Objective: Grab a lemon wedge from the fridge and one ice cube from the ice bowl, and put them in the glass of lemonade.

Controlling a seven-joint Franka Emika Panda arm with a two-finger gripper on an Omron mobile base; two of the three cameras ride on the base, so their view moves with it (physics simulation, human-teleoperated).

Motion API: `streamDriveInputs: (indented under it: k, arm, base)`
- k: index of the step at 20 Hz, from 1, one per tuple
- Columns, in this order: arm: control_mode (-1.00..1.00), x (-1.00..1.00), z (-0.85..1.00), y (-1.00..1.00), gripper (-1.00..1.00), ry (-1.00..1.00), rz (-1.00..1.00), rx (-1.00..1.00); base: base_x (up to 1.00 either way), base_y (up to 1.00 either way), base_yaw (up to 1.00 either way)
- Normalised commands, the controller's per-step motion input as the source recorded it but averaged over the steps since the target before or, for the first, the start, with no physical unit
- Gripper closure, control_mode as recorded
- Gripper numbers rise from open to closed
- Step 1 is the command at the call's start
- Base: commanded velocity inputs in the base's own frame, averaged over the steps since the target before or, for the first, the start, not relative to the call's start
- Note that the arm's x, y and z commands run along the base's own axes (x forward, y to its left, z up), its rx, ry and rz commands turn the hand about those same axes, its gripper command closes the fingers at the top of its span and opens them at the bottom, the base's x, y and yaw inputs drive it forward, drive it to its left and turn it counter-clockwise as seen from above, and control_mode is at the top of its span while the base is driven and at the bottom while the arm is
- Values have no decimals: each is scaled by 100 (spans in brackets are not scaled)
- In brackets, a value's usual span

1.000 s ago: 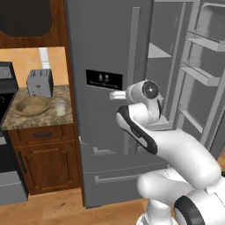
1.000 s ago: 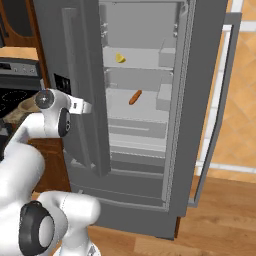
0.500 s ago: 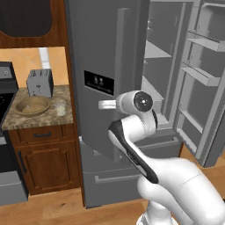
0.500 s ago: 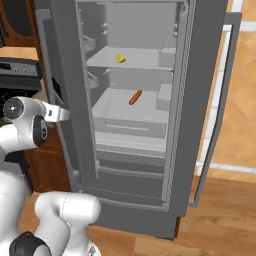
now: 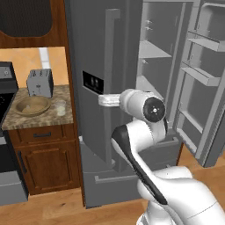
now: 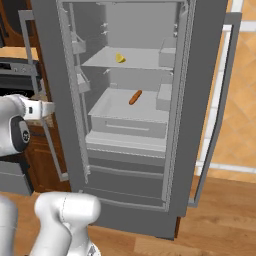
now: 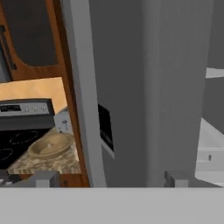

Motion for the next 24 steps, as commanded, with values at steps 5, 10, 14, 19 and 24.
streamDriveInputs:
  k: [5, 10, 14, 19, 24]
  arm:
    - [-100, 0, 100, -9, -100, 9, 6, 0]
    - [-100, -26, 90, -20, -100, 10, 12, 0]
    - [-100, -19, 9, -71, -100, -1, 13, 9]
    - [-100, 55, -9, -100, -100, 0, 22, 14]
    - [-100, 85, -40, -39, -100, 14, 9, 3]
  base:
    - [0, 0, 0]
    - [0, 0, 0]
    - [0, 0, 0]
    - [0, 0, 0]
    - [0, 0, 0]
